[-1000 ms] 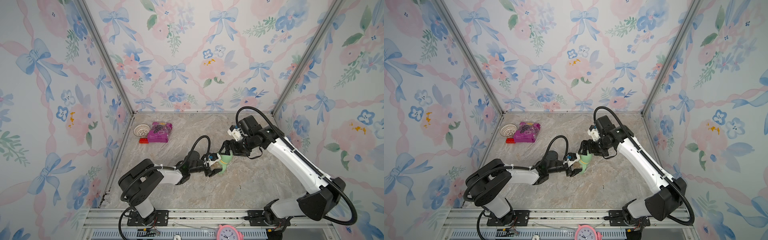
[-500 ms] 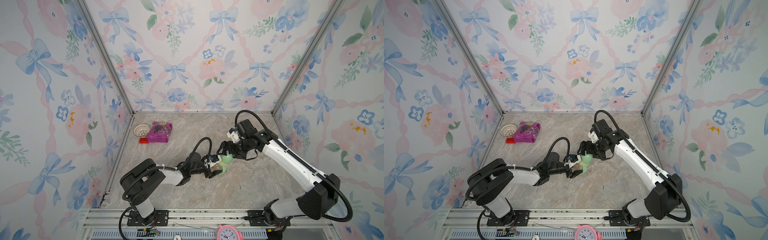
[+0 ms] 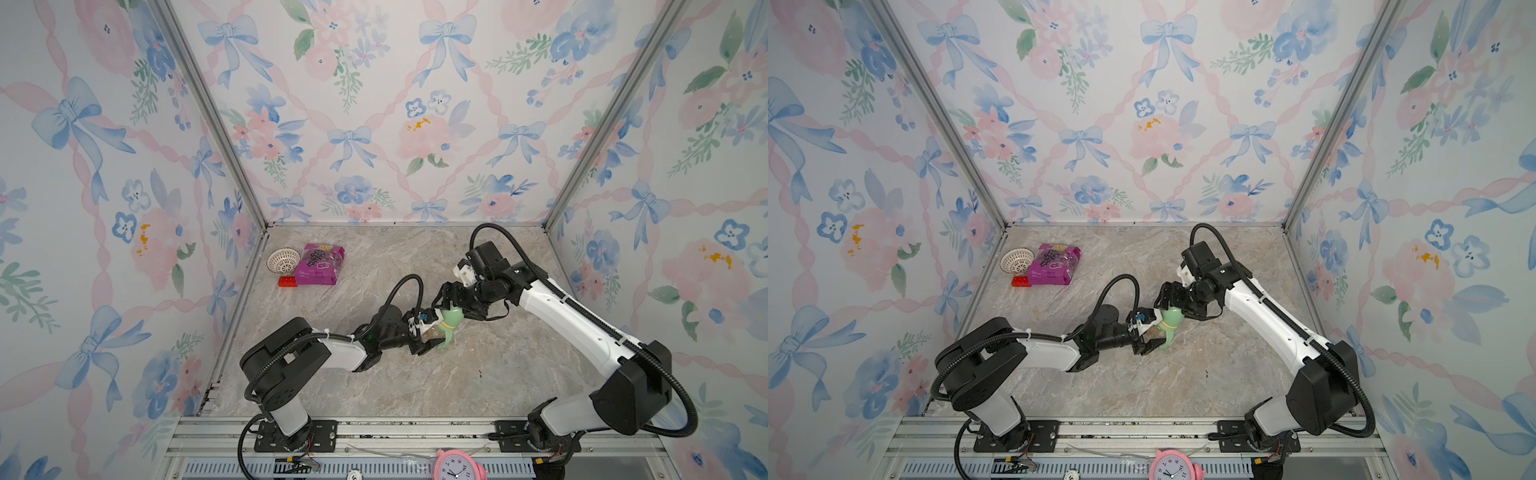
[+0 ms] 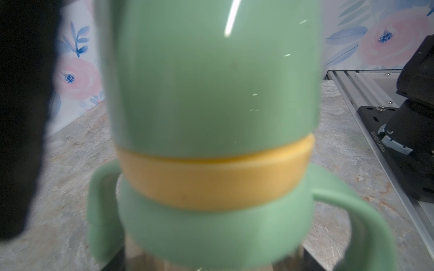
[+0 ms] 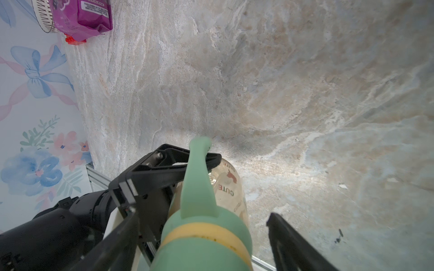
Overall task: Assemble the baby bottles
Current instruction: Close the lid on the baby bottle.
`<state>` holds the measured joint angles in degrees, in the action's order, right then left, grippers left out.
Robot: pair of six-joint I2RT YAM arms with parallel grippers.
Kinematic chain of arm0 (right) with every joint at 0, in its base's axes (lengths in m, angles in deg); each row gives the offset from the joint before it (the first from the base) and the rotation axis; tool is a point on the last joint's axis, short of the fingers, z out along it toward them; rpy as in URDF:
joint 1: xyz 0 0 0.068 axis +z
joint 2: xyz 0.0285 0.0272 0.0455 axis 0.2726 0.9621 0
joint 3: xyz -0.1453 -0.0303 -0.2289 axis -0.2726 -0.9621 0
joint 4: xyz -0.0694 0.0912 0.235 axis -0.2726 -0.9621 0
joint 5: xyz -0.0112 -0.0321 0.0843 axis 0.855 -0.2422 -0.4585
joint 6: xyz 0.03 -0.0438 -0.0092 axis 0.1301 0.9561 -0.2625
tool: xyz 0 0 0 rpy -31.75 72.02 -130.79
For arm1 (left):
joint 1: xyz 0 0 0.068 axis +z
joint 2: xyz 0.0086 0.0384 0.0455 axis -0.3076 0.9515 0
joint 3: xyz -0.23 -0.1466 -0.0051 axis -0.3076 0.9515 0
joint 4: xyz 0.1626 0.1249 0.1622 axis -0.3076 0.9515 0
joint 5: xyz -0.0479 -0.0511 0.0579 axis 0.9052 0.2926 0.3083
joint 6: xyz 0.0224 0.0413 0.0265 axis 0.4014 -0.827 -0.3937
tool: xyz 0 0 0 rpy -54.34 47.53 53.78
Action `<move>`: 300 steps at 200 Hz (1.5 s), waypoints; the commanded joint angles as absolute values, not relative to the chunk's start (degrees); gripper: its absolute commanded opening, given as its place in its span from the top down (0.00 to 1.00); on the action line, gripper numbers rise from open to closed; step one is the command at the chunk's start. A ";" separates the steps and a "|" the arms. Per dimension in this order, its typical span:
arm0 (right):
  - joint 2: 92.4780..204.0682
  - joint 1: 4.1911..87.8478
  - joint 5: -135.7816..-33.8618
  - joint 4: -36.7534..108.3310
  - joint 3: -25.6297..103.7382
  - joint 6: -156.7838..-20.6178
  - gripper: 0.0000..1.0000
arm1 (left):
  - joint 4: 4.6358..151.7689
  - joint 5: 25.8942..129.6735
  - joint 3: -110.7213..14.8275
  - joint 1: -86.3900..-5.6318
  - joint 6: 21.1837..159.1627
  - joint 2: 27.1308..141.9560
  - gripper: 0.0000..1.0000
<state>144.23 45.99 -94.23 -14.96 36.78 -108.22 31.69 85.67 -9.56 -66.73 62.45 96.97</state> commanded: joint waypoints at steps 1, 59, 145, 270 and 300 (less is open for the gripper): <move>145.34 47.80 -96.02 -15.38 34.74 -109.11 0.16 | 26.27 82.42 -10.61 -66.71 63.41 95.51 1.00; 145.52 50.68 -96.84 -10.66 28.78 -111.65 0.26 | 22.59 78.27 -10.37 -66.64 65.93 95.72 1.00; 147.01 53.23 -98.27 -5.92 25.32 -113.80 0.33 | 15.16 76.76 -9.30 -66.59 69.93 97.31 1.00; 150.34 57.91 -92.75 -11.31 29.62 -111.78 0.51 | 16.46 75.48 -11.36 -67.88 80.28 108.05 0.40; 151.20 58.84 -89.66 -13.10 30.70 -111.22 0.54 | 16.42 76.24 -10.80 -67.94 81.58 109.36 0.23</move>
